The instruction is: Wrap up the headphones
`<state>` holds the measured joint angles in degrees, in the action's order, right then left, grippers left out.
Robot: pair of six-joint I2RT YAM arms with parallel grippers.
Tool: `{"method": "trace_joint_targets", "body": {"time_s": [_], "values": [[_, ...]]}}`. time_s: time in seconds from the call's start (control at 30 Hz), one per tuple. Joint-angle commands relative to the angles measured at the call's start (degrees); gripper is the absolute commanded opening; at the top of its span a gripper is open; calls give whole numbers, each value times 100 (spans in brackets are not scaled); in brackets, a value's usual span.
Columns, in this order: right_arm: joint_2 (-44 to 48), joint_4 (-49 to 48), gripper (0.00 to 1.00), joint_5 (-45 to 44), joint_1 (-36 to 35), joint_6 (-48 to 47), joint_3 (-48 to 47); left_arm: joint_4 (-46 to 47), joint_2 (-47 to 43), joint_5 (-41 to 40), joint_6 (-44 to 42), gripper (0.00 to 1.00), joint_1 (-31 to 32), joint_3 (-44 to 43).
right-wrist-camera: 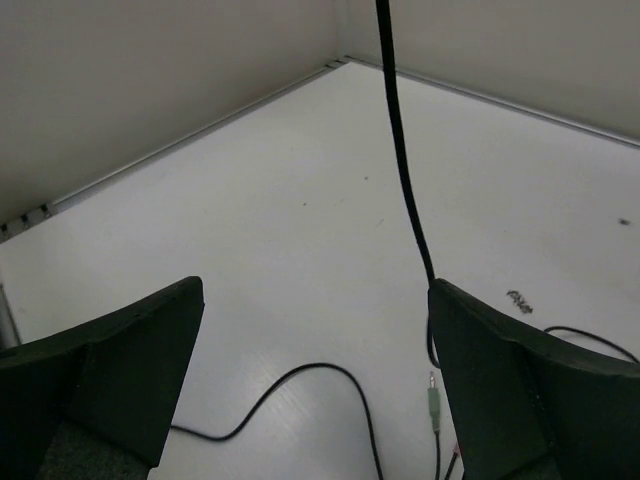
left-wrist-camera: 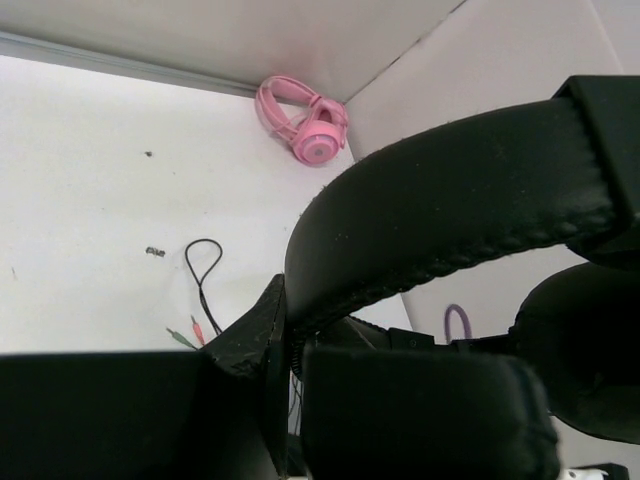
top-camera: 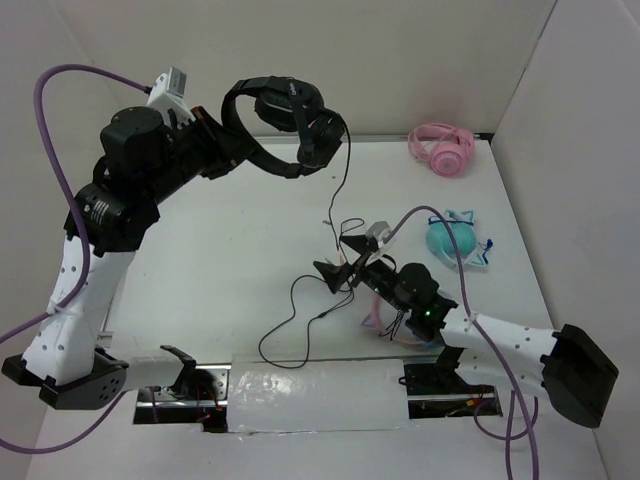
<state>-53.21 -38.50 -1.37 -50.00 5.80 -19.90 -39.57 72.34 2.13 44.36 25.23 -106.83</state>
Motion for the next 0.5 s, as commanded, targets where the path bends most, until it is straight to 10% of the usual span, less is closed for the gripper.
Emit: {"method": "trace_joint_targets", "body": {"time_s": [0.0, 0.3, 0.47], "values": [[-566, -1484, 100, -846, -63, -308, -180, 345, -290, -116, 310, 0, 131, -145], [-2421, -2328, 98, -1199, -19, -729, -1129, 389, -641, 129, 240, 0, 210, -181], [-2686, -1409, 39, -629, -19, -598, -1517, 450, -686, -187, 30, 0, 219, -111]]}}
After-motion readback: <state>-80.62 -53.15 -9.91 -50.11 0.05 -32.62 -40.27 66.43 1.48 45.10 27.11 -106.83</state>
